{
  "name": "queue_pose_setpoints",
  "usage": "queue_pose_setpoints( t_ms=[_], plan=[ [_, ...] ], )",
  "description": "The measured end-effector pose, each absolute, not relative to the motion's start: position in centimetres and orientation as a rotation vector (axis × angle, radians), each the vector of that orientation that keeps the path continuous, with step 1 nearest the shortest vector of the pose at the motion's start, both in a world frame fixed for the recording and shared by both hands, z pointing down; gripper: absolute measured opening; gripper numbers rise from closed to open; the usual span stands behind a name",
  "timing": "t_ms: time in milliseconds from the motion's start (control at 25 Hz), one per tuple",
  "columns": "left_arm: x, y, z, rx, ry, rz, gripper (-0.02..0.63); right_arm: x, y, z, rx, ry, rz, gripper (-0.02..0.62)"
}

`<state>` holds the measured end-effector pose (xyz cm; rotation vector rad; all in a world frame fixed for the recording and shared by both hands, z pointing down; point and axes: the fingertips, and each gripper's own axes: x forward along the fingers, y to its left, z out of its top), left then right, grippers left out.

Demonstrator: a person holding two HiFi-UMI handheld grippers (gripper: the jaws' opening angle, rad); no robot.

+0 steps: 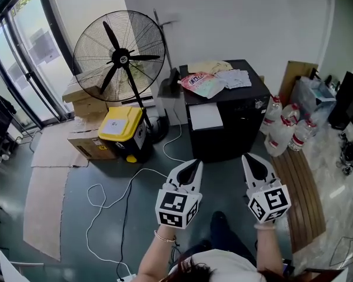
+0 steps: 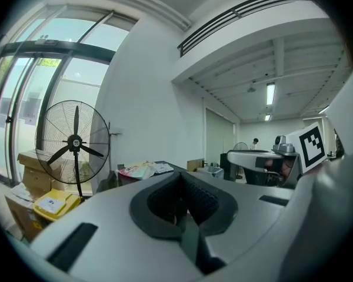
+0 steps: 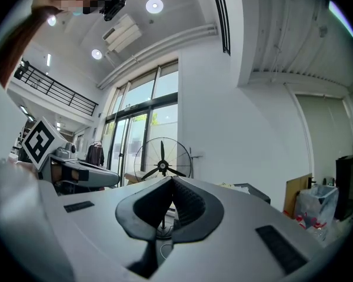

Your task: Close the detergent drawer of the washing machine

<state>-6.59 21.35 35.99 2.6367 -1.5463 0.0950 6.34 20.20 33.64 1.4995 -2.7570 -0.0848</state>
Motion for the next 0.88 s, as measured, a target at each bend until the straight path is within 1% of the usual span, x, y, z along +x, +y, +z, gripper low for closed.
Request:
queue_pose_setpoints(
  t_ms=[880],
  plan=[
    [-5.6, 7.3, 38.1, 2.526, -1.616, 0.175, 0.018, 8.6, 5.6, 35.8, 1.432, -2.789, -0.012, 0.028]
  ],
)
